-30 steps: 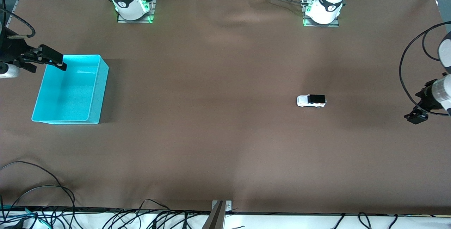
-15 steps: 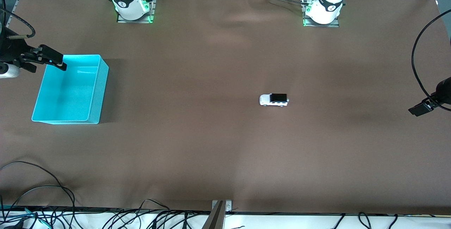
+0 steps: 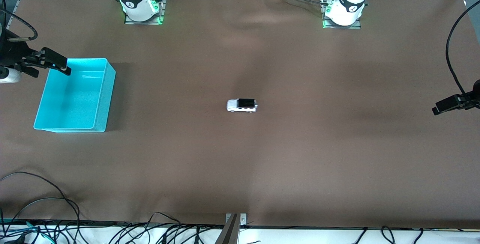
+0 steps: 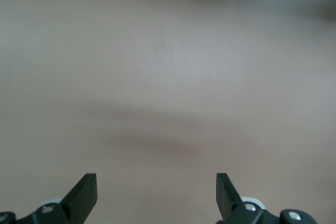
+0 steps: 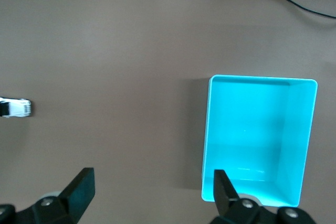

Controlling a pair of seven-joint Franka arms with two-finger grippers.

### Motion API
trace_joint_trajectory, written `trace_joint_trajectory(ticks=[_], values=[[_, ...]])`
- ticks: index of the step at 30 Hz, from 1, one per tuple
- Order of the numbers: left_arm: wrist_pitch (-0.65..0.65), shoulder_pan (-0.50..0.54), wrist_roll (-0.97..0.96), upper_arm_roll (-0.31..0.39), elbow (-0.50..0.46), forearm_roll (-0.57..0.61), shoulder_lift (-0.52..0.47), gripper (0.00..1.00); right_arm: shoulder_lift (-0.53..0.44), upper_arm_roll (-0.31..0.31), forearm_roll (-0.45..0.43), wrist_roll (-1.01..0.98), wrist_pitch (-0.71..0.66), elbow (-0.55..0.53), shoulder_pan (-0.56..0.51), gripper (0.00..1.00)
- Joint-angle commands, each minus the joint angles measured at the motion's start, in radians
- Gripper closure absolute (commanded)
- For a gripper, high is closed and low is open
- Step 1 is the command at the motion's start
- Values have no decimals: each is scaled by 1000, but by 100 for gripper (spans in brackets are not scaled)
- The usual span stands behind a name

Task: Wind and store white jeep toy

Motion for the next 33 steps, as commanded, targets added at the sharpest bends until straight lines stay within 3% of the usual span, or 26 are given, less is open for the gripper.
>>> trace_joint_trajectory(ticks=[1,14,21,33], values=[[-50,9,73,-2,-7,-35,-48,0,3,-2,18,3,-11,22,-2,0],[-131,13,83,0,-13,-71,-86,0,3,-2,18,2,-11,22,-2,0],[-142,-12,81,11,-65,-71,-134,0,3,-2,18,3,-11,22,-2,0],[-141,-240,72,225,-147,-75,-215,0,4,-2,16,2,-11,22,-3,0]])
